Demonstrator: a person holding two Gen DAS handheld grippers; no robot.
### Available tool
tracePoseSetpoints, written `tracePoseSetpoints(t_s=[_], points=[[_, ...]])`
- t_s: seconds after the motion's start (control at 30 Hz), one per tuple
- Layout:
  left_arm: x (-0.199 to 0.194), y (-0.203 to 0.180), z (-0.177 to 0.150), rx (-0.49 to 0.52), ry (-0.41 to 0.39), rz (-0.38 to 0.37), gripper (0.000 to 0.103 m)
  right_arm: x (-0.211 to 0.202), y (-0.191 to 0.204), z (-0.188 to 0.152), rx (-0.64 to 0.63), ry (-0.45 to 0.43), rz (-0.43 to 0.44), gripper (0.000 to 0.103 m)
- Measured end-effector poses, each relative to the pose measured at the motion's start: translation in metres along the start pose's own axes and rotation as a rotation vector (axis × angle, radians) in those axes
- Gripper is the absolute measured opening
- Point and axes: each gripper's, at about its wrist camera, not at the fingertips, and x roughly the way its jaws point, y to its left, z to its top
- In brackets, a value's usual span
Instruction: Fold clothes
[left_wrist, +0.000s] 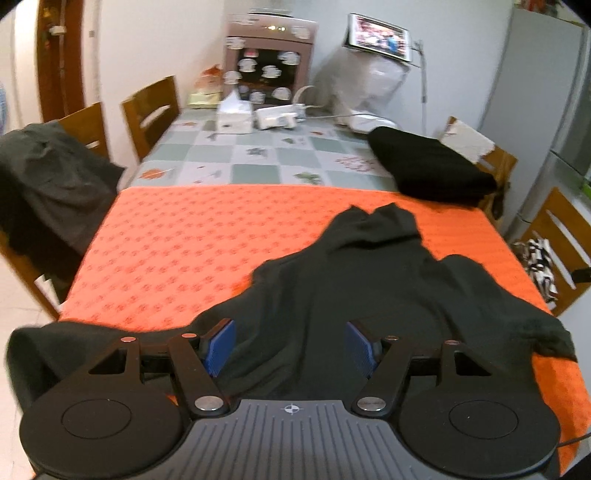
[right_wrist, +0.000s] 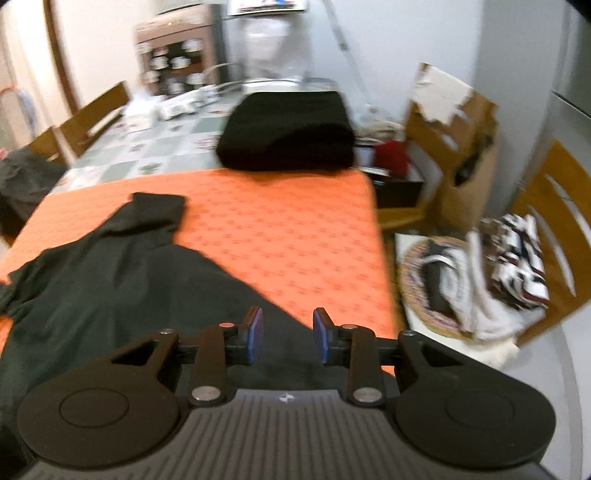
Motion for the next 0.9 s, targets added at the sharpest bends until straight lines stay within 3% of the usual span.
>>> tracePoseSetpoints(t_s=[0.37, 0.53, 0.9], points=[[-0.040, 0.044, -0.035, -0.076, -0.005, 0.166, 0.071, 0.023, 0.075, 0.012, -0.108, -0.002, 0.189, 0.036], [-0.050, 0.071, -0.049, -0.093, -0.006, 0.191, 0.071, 0.029, 0.108, 0.007, -0.144, 0.016, 0.225, 0.038], [-0.053, 0.154, -0.074, -0.052, 0.043, 0.184, 0.071, 0.030, 0.185, -0.027, -0.099, 0.086, 0.185, 0.040]])
